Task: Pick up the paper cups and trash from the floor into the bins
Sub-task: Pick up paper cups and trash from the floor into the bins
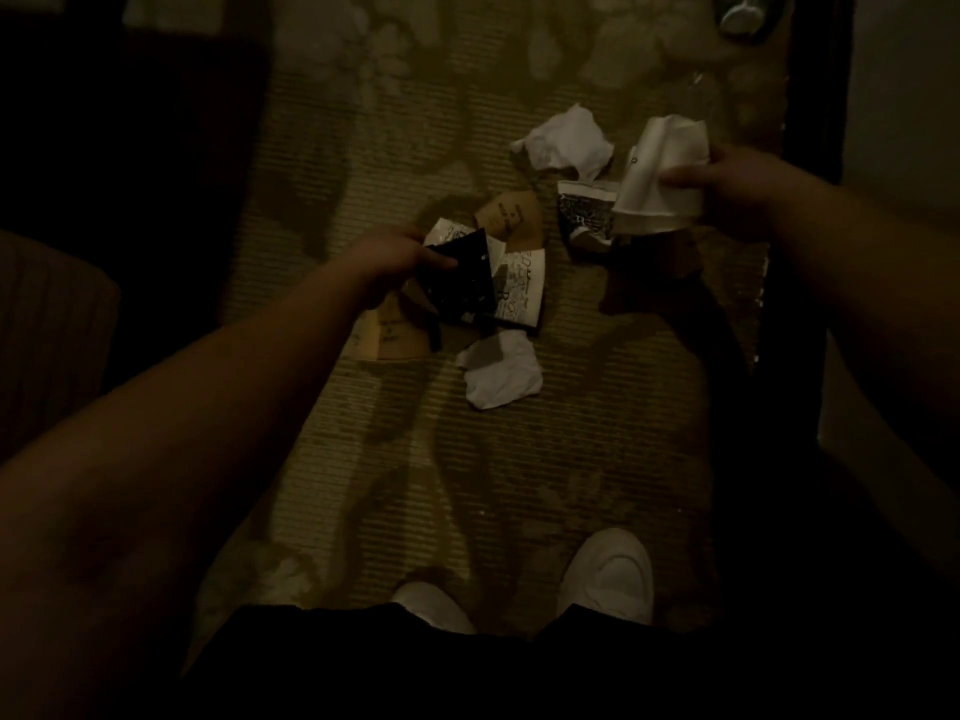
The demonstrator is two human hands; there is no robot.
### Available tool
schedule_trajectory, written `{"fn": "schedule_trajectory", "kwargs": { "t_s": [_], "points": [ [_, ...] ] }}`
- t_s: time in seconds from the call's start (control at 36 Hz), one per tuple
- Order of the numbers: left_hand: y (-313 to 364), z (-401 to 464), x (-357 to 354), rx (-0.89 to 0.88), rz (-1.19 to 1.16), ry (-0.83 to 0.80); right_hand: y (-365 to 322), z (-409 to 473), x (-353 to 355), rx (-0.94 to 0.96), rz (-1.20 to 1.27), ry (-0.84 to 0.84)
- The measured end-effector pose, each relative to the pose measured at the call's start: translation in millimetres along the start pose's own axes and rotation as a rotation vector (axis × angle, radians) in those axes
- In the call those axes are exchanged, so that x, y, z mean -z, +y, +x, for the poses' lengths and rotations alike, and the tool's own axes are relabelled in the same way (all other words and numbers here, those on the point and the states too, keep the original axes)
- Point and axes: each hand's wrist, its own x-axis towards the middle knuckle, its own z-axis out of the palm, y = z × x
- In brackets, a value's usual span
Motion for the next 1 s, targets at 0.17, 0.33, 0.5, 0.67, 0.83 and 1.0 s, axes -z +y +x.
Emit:
{"fn": "schedule_trajectory", "kwargs": {
  "t_s": [0.17, 0.33, 0.5, 0.67, 0.83, 1.0],
  "points": [
    [4, 8, -13, 0.011, 0.039, -0.065, 17, -1, 21, -0.022, 0.082, 0.040],
    [6, 11, -15, -0.012, -0.041, -0.022, 19, 2, 26, -0.023, 0.120, 0.026],
    [35, -1, -4, -0.065, -0.273, -0.026, -2, 6, -1, 0.001, 0.096, 0.003],
    [63, -22, 2, -0.071, -0.388, -0.015, -30, -7, -37, 0.035, 0.051, -0.099],
    [94, -93, 25, -0.045, -0.500, 0.013, -84, -63, -53, 0.009, 0.055, -0.144],
    [127, -188, 57, 0.004, -0.592, 0.049, -151, -140, -57, -0.021, 0.043, -0.177]
  ]
}}
